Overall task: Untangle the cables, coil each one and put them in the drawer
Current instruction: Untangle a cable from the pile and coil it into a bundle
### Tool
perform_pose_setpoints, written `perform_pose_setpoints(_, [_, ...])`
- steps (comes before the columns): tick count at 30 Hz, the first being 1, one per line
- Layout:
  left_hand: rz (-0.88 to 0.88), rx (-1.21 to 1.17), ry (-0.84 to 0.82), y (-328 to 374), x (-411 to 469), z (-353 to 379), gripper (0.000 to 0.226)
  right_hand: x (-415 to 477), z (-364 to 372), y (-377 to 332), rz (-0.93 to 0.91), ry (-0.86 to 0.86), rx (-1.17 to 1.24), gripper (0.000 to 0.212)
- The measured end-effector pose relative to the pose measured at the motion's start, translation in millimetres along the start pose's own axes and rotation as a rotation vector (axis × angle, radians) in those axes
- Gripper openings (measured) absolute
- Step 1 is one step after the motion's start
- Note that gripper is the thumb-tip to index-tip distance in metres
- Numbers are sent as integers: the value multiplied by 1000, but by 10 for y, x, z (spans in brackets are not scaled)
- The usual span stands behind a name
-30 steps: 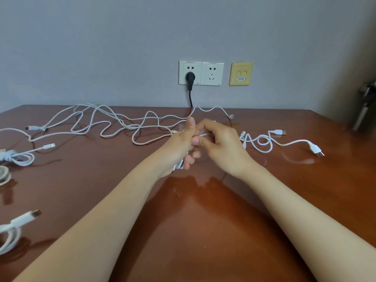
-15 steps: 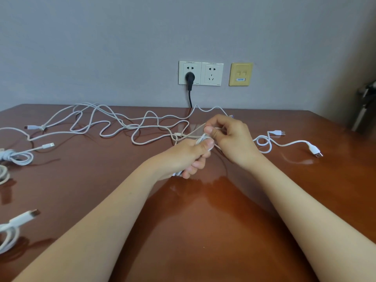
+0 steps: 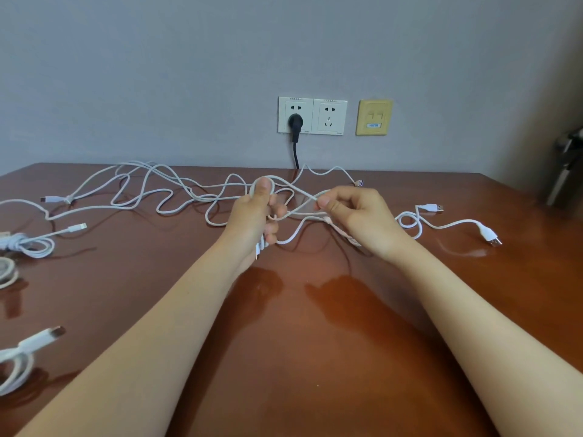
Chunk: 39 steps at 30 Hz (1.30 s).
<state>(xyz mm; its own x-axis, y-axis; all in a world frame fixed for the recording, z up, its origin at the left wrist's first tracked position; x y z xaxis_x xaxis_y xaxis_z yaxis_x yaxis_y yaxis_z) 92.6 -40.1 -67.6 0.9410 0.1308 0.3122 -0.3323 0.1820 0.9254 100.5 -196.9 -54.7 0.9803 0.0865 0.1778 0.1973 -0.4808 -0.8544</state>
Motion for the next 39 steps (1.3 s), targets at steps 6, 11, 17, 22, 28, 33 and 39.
perform_pose_setpoints(6, [45, -22, -10, 29, -30, 21, 36, -55, 137, -49, -24, -81, -169, 19])
perform_pose_setpoints(11, [31, -25, -47, -28, -42, 62, 31, -115, 295, 0, -121, -101, -373, 14])
perform_pose_setpoints(17, [60, 66, -37, -60, -42, 65, 40, -168, 270, -48, -204, -37, -511, 14])
perform_pose_setpoints(22, [106, 98, -24, -74, -27, 87, 29, -163, 274, -48, -226, -39, -505, 16])
perform_pose_setpoints(28, [91, 106, -36, -82, -25, 55, 20, -181, 287, -49, -282, -31, -596, 18])
perform_pose_setpoints(33, [-37, 208, -51, -136, -15, 8, 25, -179, 263, -14, -269, -25, -701, 21])
perform_pose_setpoints(39, [-159, -86, -46, -140, -16, 3, 29, -155, 247, 23, -194, -23, -728, 22])
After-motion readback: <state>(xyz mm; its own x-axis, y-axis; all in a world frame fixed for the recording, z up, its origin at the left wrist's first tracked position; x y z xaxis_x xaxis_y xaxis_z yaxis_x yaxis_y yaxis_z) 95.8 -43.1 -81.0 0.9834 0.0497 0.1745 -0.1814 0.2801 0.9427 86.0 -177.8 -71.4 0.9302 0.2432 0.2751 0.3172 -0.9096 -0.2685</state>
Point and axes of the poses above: each hand's wrist, its own x-axis towards the middle knuckle, its own z-axis out of the palm, y = z × x, the point moved 2 cm from there along x, towards the middle knuckle, and after that the axes turned 15 degrees about z, right-handed, at the moved point
